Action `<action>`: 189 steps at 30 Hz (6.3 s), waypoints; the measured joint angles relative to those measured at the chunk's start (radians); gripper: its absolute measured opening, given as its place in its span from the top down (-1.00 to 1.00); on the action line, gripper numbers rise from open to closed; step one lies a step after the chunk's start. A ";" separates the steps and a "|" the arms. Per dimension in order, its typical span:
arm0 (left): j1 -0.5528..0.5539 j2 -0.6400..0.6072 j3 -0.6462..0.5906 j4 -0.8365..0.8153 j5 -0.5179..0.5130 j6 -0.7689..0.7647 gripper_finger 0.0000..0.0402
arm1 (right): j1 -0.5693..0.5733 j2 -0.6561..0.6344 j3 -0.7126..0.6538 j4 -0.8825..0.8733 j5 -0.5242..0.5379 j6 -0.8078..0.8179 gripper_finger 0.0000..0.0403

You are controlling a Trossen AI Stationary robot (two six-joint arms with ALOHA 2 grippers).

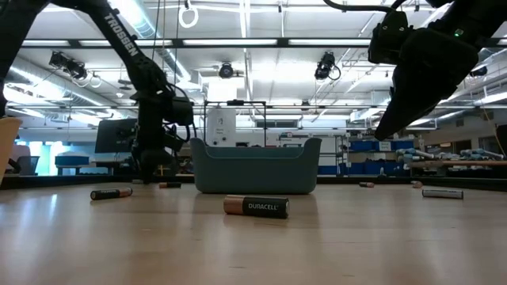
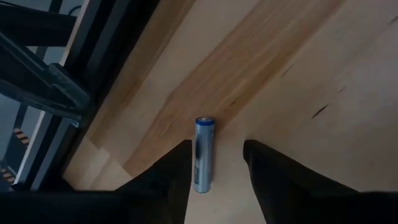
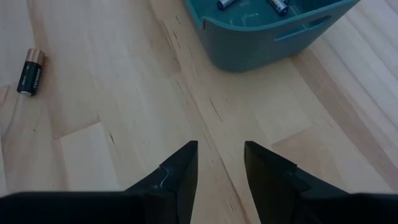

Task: Sort batteries
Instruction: Put the silver battery into the blue bin

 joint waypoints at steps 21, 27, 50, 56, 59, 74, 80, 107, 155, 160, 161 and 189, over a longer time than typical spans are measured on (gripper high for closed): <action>-0.040 0.000 -0.002 -0.078 0.121 -0.038 0.53 | 0.000 0.000 0.000 0.000 0.000 0.000 0.30; -0.040 0.000 -0.002 -0.096 0.184 -0.034 0.70 | 0.000 0.000 0.000 0.000 0.000 0.000 0.30; -0.048 0.002 -0.004 -0.065 0.186 -0.008 0.61 | 0.000 0.000 0.000 0.000 0.000 -0.003 0.30; -0.050 0.020 0.000 -0.066 0.183 -0.010 0.89 | 0.000 0.000 0.000 0.000 0.000 -0.008 0.30; -0.064 0.015 -0.001 -0.064 0.159 0.012 0.89 | 0.000 0.000 0.000 0.000 0.000 -0.014 0.30; -0.113 -0.193 -0.008 -0.019 0.183 0.027 0.91 | 0.000 0.000 0.000 0.007 0.000 -0.047 0.30; -0.170 -0.332 -0.007 -0.009 0.202 0.021 0.97 | 0.000 0.000 0.000 0.008 0.001 -0.049 0.30; -0.572 -0.443 -0.249 0.767 0.355 0.083 0.99 | -0.089 -0.001 0.000 0.003 0.092 -0.075 0.31; -0.584 -0.387 -0.396 1.219 0.526 0.121 0.97 | -0.568 -0.003 0.137 -0.428 -0.455 -0.234 0.26; -0.584 -0.296 -0.396 1.346 0.613 0.120 0.97 | -0.461 -0.001 0.115 -0.405 -0.469 -0.141 0.25; -0.584 -0.278 -0.396 1.364 0.621 0.121 0.97 | -0.435 -0.001 0.114 -0.388 -0.471 -0.120 0.25; -0.612 -0.204 -0.396 1.433 0.644 0.121 0.97 | -0.112 0.000 -0.124 -0.211 -0.318 0.239 0.15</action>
